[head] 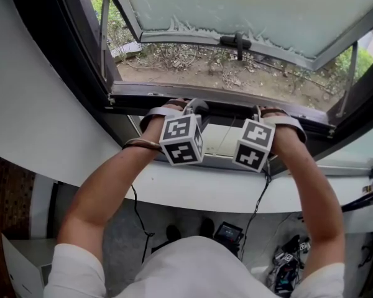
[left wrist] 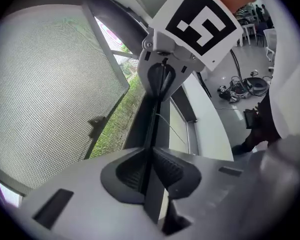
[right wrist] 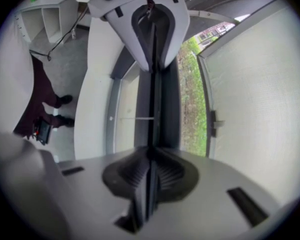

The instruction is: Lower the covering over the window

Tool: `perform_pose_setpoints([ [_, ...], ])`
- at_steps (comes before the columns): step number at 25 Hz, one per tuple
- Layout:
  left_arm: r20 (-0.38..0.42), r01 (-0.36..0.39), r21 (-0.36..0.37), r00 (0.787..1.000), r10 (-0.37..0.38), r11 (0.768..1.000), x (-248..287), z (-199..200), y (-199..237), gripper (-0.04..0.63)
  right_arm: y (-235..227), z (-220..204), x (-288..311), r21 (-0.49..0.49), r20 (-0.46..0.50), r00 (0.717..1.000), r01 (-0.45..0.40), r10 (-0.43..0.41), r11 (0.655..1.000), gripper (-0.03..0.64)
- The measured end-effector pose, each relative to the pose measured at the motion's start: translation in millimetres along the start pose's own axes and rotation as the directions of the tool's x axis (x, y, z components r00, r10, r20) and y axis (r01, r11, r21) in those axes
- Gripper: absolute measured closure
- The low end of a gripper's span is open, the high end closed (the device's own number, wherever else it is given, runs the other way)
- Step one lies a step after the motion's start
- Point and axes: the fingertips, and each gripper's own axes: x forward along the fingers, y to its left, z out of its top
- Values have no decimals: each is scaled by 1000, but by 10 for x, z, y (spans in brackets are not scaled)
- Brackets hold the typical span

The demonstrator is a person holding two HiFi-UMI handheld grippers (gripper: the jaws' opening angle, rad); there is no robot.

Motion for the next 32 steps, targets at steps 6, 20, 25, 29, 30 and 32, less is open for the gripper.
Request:
perform_pose_setpoints([
  [6,13,-8,6,1000,8,1000,-10,4,-20,527,66,-1,-3,3,22,1000,-20,20,1000,551],
  [20,-35,-10,-32,999,9,999,-94,-116,-52,461,149,8,9,7,17,1000,-11,10,1000,445],
  [25,-36,-13,-37,999,12,999,-84,-105,-44,460,143,2,10,21,16,1000,8,-8,1000,445],
  [29,-30,-4,-40,1000,2,999,-72,-85,-54,461,143,16,14,37,24,1000,19,-20,999,445],
  [30,-29,-3,-40,1000,2,999,-70,-79,-54,462,142,16,15,39,26,999,23,-24,999,445],
  [32,-34,-8,-38,999,7,999,-65,-72,-48,461,143,8,17,38,26,999,31,-32,999,445],
])
